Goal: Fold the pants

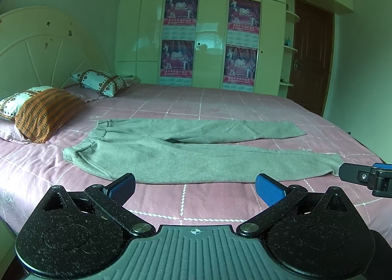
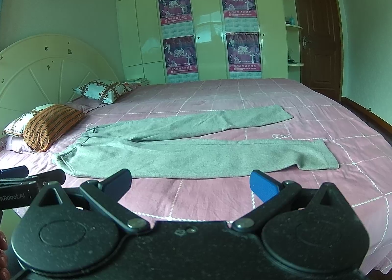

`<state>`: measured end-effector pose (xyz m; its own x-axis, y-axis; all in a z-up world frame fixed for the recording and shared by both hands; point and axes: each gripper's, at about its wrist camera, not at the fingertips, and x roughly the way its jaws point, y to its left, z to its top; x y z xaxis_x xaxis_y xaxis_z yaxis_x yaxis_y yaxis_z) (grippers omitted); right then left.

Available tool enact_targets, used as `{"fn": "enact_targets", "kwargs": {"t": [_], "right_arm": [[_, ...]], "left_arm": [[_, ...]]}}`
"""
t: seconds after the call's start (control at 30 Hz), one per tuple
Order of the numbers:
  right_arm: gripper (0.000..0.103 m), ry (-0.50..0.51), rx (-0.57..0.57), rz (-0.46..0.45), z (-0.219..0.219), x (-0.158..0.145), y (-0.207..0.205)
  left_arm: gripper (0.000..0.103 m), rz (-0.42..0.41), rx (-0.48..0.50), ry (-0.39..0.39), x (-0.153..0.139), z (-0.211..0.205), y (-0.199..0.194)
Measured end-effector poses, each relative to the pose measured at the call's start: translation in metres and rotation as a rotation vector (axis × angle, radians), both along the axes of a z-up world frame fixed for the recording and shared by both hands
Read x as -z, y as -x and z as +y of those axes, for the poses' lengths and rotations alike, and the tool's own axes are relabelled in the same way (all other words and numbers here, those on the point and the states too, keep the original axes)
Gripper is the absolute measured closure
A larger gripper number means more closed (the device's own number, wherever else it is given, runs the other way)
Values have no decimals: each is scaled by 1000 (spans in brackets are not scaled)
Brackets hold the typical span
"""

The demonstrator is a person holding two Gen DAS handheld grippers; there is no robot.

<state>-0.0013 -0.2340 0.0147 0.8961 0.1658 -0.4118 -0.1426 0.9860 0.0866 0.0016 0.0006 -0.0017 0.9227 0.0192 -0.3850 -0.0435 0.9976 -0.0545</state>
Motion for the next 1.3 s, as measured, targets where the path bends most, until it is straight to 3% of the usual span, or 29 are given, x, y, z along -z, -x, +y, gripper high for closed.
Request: {"fn": "enact_targets", "kwargs": {"t": [1.3], "right_arm": [[6, -1, 4, 2, -3, 2, -2]], "left_arm": [[0, 9, 11, -7, 1, -2, 0]]}}
